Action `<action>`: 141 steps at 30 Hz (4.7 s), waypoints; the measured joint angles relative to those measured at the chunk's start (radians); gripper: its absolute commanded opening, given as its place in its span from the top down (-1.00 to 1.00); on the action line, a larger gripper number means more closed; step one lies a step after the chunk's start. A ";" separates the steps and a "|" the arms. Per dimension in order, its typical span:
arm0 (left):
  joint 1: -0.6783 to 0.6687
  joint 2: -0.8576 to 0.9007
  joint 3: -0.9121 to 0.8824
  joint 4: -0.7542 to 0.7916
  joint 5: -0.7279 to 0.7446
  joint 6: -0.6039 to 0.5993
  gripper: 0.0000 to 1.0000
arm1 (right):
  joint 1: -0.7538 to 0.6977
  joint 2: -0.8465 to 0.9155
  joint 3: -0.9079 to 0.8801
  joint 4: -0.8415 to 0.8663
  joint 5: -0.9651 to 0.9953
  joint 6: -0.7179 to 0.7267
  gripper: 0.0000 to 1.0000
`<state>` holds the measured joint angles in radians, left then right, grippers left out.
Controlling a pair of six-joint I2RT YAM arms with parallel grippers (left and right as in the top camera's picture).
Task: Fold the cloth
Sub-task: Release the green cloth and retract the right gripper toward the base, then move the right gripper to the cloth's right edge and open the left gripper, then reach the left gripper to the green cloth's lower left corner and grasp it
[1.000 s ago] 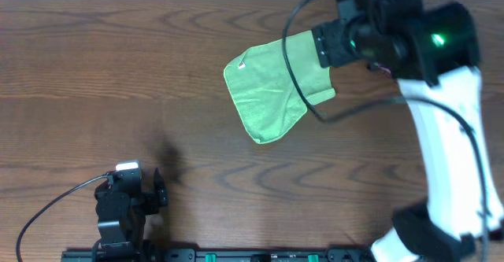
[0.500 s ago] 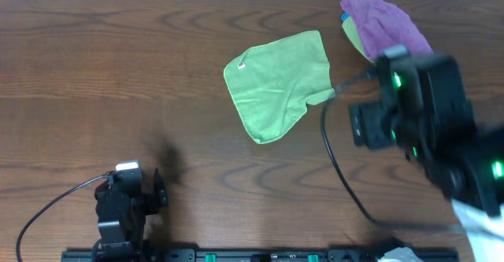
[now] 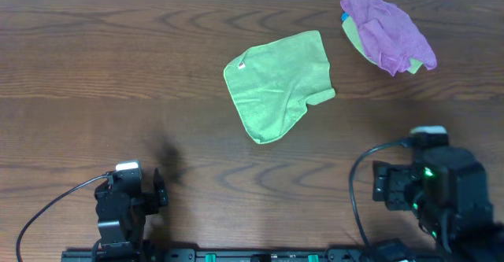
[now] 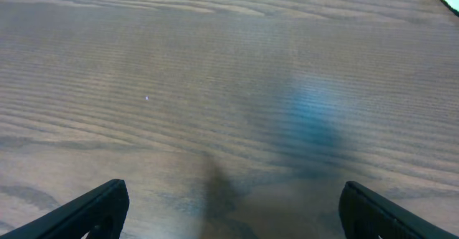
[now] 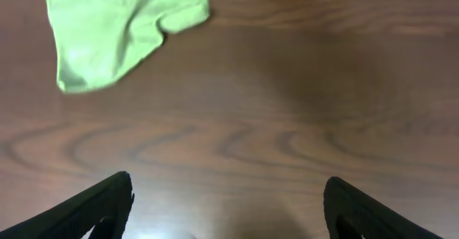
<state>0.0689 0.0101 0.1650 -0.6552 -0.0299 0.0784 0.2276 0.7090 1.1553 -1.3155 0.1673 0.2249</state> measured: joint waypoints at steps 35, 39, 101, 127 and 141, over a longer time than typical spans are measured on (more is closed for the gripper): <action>0.000 0.000 0.000 0.000 0.000 0.000 -0.90 | -0.114 0.496 -0.264 0.605 -0.394 -0.039 -0.66; 0.000 0.000 0.000 0.000 0.000 0.000 -0.90 | -0.111 0.602 -0.264 0.693 -0.373 -0.031 -0.61; 0.000 0.000 -0.003 0.404 0.913 -0.295 -0.90 | -0.110 0.669 -0.264 0.699 -0.307 -0.073 -0.69; -0.222 1.169 0.090 1.249 0.955 -0.624 -0.90 | -0.109 0.665 -0.262 0.732 -0.332 -0.073 -0.65; -0.401 1.438 0.347 1.186 1.018 -0.642 -0.90 | -0.109 0.665 -0.262 0.742 -0.302 -0.073 -0.65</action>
<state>-0.3317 1.4479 0.5117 0.5304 0.9882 -0.5640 0.1184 1.3735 0.8928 -0.5739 -0.1349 0.1520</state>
